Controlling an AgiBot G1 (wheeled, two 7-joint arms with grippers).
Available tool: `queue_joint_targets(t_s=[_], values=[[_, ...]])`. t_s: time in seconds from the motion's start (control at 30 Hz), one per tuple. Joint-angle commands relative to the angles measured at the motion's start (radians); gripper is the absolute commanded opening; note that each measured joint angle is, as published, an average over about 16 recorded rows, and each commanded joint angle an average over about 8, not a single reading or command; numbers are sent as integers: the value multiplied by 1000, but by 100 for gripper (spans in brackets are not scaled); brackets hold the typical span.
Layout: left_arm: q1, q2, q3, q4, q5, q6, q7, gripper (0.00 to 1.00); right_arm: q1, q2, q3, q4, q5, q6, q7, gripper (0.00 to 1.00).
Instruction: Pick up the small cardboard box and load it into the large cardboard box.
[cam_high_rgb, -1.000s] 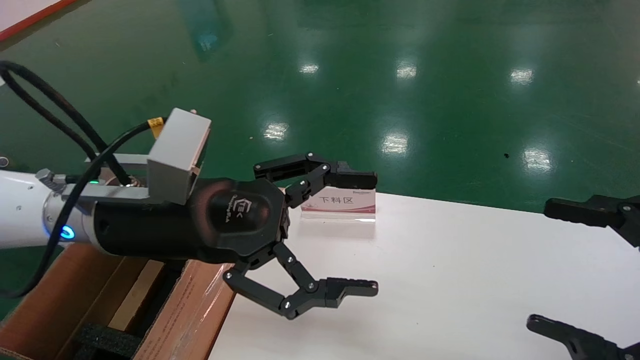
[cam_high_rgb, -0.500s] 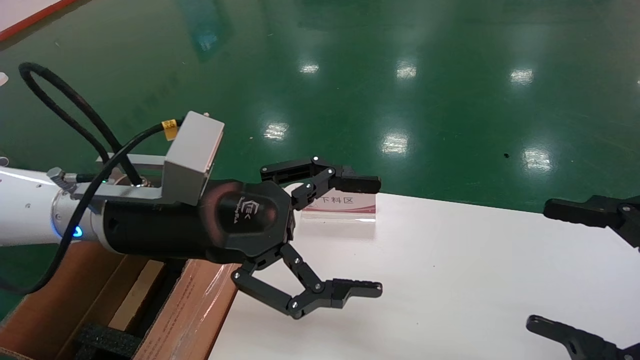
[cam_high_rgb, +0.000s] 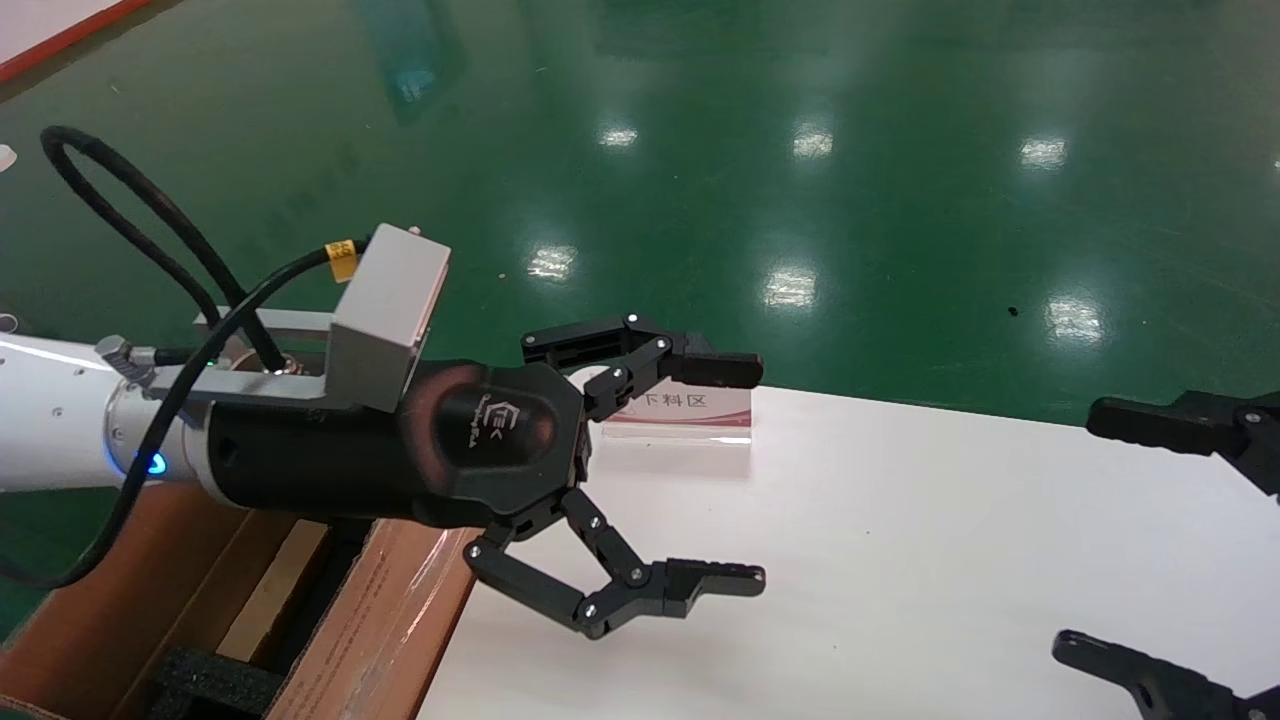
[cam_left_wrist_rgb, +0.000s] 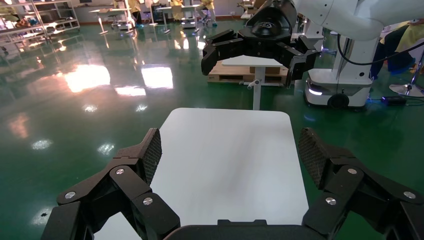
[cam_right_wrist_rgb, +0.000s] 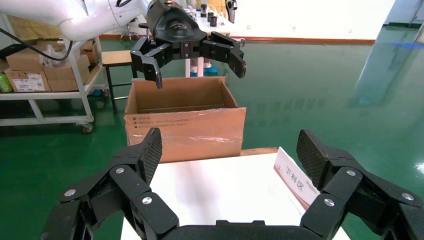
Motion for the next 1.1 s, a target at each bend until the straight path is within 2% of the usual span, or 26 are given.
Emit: queue_joint_targets(t_s=[0.03,1.1], values=[[1,0,-2,0,-1,1,1,100,0,0,0,0,0,0,0,100],[11,1,-15,0,-8,7,9,100,0,0,0,0,0,0,0,100]])
